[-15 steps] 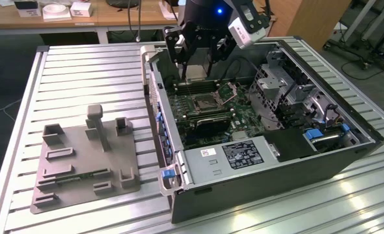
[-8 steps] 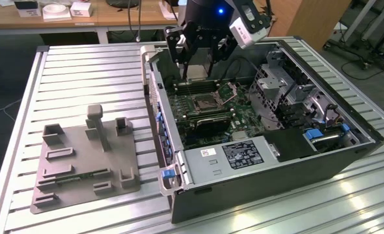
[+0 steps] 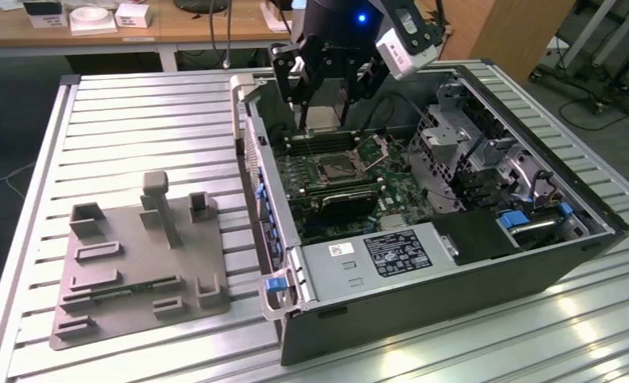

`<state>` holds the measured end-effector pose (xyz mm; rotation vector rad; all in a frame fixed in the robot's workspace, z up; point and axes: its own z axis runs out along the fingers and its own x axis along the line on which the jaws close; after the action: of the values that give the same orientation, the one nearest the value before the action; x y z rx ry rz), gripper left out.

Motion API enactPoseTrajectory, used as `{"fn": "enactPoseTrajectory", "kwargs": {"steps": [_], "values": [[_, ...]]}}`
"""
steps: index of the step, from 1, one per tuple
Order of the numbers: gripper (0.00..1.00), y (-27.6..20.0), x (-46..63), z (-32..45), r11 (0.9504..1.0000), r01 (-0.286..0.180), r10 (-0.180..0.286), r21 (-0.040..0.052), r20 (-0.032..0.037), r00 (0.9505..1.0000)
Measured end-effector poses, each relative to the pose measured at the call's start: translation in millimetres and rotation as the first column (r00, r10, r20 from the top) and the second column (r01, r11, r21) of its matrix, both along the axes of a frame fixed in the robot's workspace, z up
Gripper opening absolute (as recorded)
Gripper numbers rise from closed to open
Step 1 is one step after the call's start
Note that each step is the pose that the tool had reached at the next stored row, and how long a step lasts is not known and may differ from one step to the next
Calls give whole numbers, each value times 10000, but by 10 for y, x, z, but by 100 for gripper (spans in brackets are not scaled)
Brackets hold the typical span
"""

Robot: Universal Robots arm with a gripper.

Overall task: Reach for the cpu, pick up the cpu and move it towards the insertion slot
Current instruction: 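Pick up the cpu and move it towards the insertion slot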

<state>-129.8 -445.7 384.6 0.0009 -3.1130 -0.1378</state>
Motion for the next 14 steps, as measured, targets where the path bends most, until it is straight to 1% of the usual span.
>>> {"fn": "enactPoseTrajectory", "kwargs": {"steps": [2, 14], "values": [[55, 1, 52, 0, 10000, -1, 1, -2, 0, 10000], [55, 7, 571, -12, 10000, 0, 0, -2, 21, 10000]]}}
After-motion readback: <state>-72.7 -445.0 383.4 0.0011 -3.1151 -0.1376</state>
